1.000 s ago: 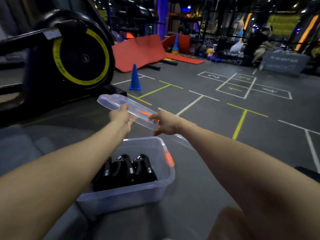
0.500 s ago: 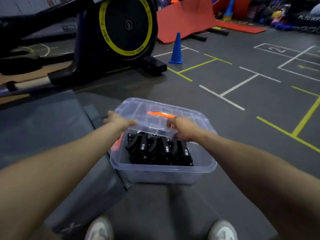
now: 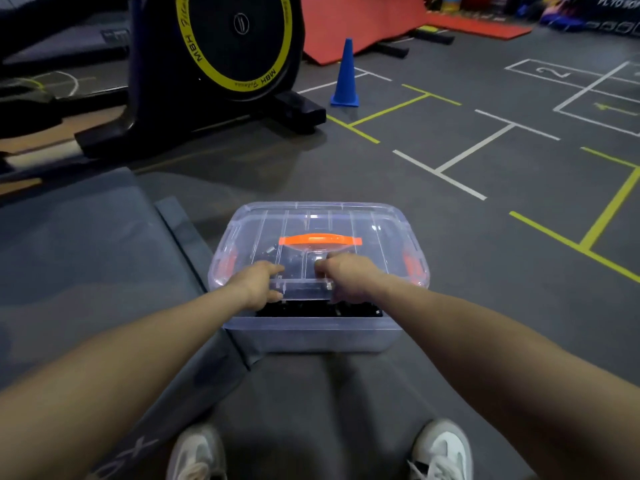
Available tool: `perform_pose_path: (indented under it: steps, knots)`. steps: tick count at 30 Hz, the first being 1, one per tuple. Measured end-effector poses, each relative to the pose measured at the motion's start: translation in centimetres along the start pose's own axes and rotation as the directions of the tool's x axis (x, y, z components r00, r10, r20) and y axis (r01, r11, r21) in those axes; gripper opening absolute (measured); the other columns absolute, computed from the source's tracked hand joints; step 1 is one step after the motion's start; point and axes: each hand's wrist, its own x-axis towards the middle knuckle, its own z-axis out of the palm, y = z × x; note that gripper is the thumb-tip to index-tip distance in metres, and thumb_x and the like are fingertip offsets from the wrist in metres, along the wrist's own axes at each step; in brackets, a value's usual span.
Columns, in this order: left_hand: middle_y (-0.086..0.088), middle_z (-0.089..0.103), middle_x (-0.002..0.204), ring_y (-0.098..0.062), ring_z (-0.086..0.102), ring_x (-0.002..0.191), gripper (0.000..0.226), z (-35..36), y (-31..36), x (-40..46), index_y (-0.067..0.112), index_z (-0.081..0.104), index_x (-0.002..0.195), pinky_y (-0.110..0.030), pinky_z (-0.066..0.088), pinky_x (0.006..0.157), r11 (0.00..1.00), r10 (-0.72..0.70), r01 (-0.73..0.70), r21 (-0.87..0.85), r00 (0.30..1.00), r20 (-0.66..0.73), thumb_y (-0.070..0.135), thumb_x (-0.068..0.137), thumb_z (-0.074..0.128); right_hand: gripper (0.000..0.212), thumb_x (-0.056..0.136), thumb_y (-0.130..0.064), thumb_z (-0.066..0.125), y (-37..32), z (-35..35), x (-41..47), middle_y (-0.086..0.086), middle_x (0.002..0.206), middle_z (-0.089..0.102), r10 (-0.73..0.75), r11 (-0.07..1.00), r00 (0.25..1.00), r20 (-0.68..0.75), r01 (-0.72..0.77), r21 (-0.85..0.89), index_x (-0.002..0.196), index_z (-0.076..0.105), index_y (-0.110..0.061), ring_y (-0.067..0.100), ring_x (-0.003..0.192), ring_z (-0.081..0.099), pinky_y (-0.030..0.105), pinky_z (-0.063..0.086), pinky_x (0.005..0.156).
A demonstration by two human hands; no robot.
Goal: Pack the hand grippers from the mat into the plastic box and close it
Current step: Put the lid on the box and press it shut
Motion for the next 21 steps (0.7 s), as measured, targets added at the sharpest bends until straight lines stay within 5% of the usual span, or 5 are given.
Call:
perform_pose_path:
  steps: [12, 21]
  knots:
    - [0.0, 0.026, 0.155, -0.023, 0.032, 0.141, 0.066, 1.2, -0.1, -0.4, 0.023, 0.031, 0.145, -0.035, 0.027, 0.117, 0.996, 0.049, -0.054, 0.067, 0.995, 0.087, 0.027, 0.087, 0.063, 0.044, 0.073, -0.025, 0.076, -0.1, 1.2, -0.5, 0.006, 0.117, 0.062, -0.023, 0.999, 0.989, 0.143, 0.019, 0.035, 0.111, 0.058, -0.016, 0.028, 0.108, 0.058, 0.029, 0.038, 0.075]
    - [-0.003, 0.044, 0.145, -0.024, 0.045, 0.131, 0.057, 0.6, -0.4, 0.0, 0.026, 0.037, 0.142, -0.034, 0.036, 0.111, 0.987, 0.027, -0.045, 0.156, 0.993, 0.118, 0.03, 0.09, 0.059, 0.037, 0.074, -0.019, 0.076, 0.0, 1.0, -0.9, 0.008, 0.11, 0.065, -0.057, 0.995, 0.979, 0.194, 0.041, 0.09, 0.106, 0.06, -0.01, 0.023, 0.089, 0.053, 0.028, 0.036, 0.071]
